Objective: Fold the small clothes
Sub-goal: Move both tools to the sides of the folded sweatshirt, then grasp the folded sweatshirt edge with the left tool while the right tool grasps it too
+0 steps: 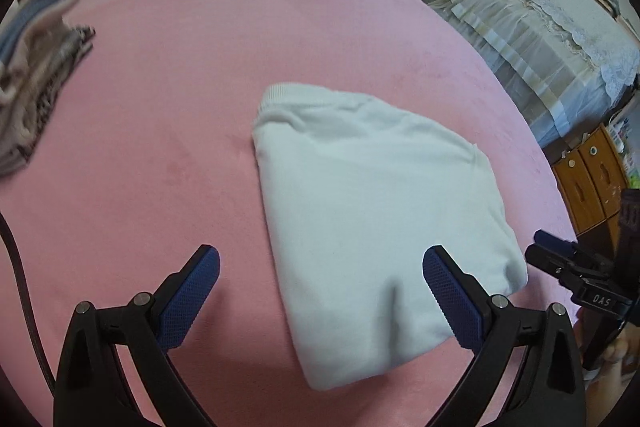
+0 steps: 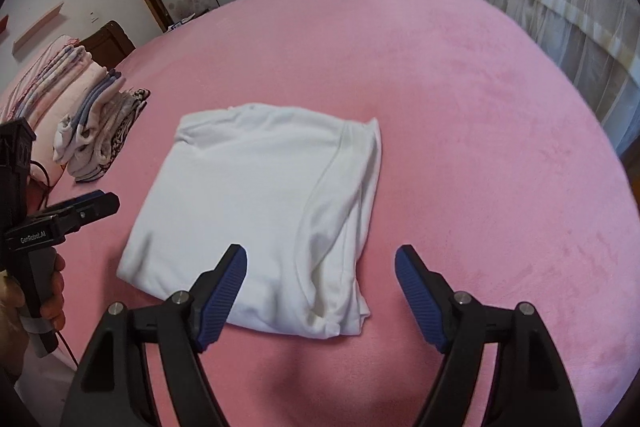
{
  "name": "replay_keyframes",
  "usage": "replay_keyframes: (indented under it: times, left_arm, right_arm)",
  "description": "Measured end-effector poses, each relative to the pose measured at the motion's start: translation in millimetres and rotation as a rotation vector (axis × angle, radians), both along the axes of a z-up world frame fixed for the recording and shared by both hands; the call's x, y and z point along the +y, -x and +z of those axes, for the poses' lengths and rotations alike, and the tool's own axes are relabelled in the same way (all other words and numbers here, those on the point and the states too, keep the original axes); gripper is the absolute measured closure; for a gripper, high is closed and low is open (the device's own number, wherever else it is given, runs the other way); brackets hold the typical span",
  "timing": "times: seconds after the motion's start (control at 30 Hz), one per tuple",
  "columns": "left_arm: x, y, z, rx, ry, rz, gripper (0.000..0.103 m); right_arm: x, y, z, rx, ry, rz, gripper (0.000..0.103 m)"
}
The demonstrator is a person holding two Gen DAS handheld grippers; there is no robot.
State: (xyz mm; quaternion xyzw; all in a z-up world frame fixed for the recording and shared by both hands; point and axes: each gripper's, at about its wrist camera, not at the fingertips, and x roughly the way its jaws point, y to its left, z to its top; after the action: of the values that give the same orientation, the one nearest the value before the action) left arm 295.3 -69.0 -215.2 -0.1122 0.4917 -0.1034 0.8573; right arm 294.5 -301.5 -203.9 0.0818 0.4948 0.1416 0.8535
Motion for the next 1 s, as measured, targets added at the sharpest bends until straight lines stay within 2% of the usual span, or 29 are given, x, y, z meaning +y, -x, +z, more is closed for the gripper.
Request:
replay_keyframes:
  times: [0.1,0.4,0.87,0.93,1.0]
  left_arm:
    - [-2,-7,-15,0.03,0.03,0.005,0.002]
    - [-7,-24,-50,0.101,0.124,0.029,0.002]
    - [-15,-34,-68,0.086,0.237,0.043,0.002]
    - [-19,-34,-68,0.089,0.258,0.037,0.004]
    - [-22,-35,-67,0.085,0.247,0.041,0.005]
  right_arm:
    - [-6,-7,-15,0.03,-0.053,-0.016,0.026]
    - [-9,-28,-44,0.086,-0.126,-0.029,0.026]
    - [-3,-48,-61,0.092,-0.255,0.009,0.026]
    - [1,-52,-64,0.095,-0.278,0.013,0.028]
    - [5,-54,-65,0.1,-0.288,0.017,0.034]
